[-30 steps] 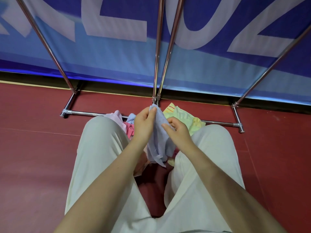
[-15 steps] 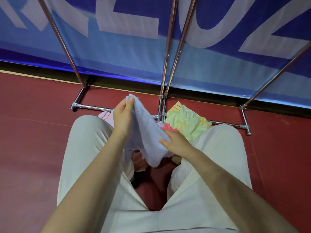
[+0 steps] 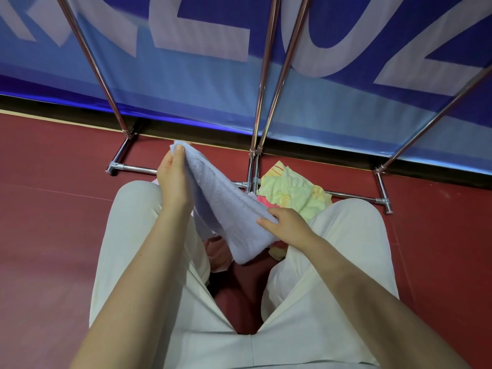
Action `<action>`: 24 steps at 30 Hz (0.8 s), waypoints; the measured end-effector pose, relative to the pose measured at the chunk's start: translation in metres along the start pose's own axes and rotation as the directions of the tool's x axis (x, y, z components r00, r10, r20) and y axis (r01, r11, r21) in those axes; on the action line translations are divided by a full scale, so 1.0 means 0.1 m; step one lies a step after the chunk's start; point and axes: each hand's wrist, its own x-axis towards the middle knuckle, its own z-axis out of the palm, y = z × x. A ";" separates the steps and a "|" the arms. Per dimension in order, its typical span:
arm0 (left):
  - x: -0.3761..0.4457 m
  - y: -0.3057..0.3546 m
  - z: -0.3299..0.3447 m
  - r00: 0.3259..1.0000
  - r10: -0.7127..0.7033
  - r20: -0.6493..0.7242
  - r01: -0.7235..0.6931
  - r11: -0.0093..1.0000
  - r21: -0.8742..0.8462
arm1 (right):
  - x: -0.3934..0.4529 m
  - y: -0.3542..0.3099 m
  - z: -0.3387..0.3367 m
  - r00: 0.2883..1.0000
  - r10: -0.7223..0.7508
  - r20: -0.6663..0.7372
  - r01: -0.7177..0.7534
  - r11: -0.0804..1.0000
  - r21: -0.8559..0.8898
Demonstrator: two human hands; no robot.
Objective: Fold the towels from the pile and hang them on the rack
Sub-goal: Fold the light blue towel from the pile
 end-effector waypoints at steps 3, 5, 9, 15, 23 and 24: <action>0.05 -0.02 -0.05 0.998 -0.027 -0.054 0.027 1.000 -0.006 | 0.01 -0.03 -0.03 0.998 -0.037 -0.050 0.039 0.998 0.048; 0.07 -0.01 -0.06 0.995 -0.039 -0.088 0.036 0.999 -0.035 | 0.01 -0.06 -0.07 0.993 -0.050 -0.105 0.055 0.998 0.044; 0.04 0.03 -0.04 0.995 -0.040 -0.096 0.037 0.999 -0.031 | 0.04 -0.07 -0.12 0.983 -0.037 -0.180 0.039 0.999 0.005; 0.01 0.06 -0.03 0.994 0.002 -0.107 -0.002 1.000 0.002 | 0.07 0.03 -0.16 0.961 -0.076 -0.267 0.060 0.996 -0.068; 0.04 0.02 -0.05 0.995 0.019 -0.100 -0.014 0.998 0.056 | 0.09 0.12 -0.19 0.957 -0.070 -0.282 0.070 0.998 -0.011; 0.03 0.03 -0.04 0.995 0.023 -0.100 -0.017 0.998 0.057 | 0.09 0.14 -0.19 0.960 -0.074 -0.271 0.071 0.997 -0.020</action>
